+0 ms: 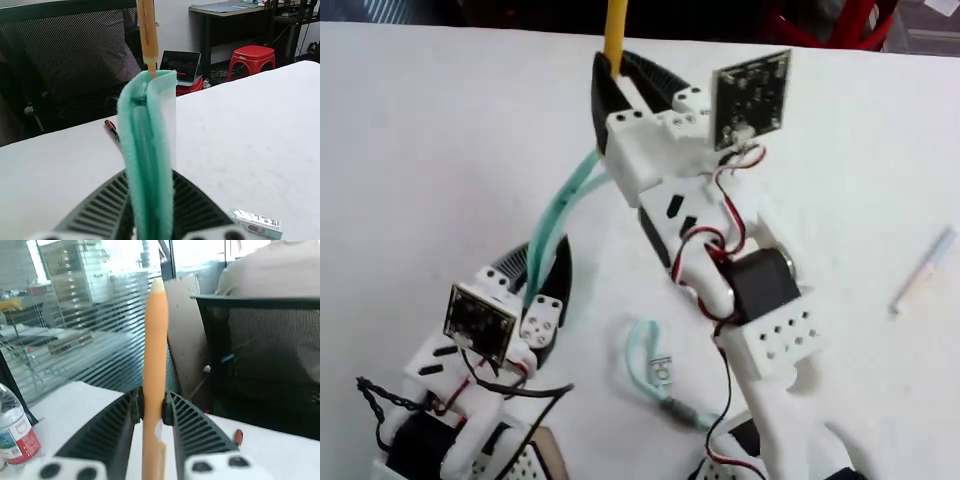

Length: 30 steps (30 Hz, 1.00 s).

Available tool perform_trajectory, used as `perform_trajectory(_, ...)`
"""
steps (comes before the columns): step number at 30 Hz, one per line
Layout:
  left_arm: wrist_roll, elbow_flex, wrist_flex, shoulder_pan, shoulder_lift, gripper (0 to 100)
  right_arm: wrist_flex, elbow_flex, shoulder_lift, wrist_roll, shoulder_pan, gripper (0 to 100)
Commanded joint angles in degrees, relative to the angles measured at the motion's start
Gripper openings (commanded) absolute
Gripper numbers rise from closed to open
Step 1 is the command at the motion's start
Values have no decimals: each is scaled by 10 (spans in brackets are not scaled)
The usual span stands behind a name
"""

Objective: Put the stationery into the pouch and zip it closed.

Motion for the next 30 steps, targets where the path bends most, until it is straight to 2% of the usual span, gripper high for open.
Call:
perform_trajectory(1,-5,-4,0,7,0,23,10,18,0,-2,2,18)
perform_trajectory(6,-5,-4,0,7,0,23,84,29,7,0,7,18)
perform_trajectory(10,-5,-3,-3,7,0,23,162,18,-11,65,-23,21)
perform_trajectory(12,-5,-3,-3,7,0,23,206,12,-25,85,-40,75)
perform_trajectory(15,-5,-2,-3,7,0,23,259,-9,-51,87,-42,238)
perform_trajectory(17,-5,-2,-3,6,0,23,284,-31,-72,87,-33,299)
perform_trajectory(20,-5,-1,-4,-22,0,23,325,-68,-105,91,10,301)
perform_trajectory(24,-3,-1,-4,-73,0,23,355,-82,-116,93,113,296)
perform_trajectory(30,-1,-11,2,-127,0,23,381,-25,-27,219,218,214)
